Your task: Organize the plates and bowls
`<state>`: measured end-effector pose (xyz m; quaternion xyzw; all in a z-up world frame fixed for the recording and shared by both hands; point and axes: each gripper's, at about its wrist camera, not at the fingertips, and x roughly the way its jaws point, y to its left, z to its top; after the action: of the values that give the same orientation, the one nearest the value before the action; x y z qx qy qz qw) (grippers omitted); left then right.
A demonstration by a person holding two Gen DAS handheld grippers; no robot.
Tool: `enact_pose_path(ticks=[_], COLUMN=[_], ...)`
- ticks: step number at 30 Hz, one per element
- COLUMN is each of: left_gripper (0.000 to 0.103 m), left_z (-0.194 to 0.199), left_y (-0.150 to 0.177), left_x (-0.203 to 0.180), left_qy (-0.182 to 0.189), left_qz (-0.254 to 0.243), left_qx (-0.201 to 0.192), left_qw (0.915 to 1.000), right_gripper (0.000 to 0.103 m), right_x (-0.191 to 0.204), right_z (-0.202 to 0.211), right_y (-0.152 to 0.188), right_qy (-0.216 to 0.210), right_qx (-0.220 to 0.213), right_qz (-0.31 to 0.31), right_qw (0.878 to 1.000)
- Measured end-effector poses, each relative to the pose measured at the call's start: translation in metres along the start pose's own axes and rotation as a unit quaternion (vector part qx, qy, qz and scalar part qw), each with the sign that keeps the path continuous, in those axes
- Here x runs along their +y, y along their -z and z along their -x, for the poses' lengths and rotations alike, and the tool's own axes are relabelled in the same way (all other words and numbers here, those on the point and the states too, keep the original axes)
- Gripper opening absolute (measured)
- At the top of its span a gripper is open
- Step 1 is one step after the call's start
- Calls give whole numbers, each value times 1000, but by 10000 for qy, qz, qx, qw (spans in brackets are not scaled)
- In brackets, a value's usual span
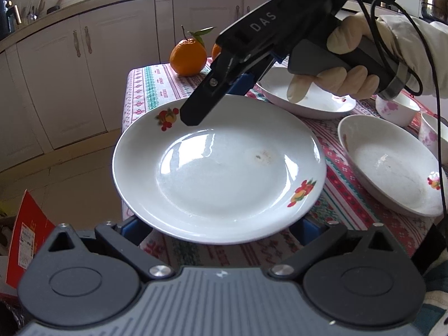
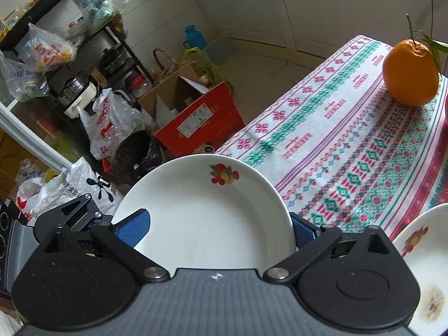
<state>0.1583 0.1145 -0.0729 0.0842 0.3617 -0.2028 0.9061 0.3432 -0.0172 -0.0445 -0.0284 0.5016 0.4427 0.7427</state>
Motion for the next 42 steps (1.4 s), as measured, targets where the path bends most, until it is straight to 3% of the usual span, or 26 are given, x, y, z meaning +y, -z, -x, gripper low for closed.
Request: enact_pose_path(ticks=[24, 42], left_gripper=[102, 102], left_z=[-15, -9], left_y=[-9, -6], left_x=[9, 8], left_qy=[41, 30], left_qz=[12, 35], left_qx=[-15, -96], left_qw=[10000, 9999], right_gripper=[103, 103], right_x=[-24, -15], right_z=[-13, -14], right_y=[-15, -15], right_qy=[305, 628], right_qx=[-158, -129], right_qz=[-187, 66], right_qw=[9992, 9979])
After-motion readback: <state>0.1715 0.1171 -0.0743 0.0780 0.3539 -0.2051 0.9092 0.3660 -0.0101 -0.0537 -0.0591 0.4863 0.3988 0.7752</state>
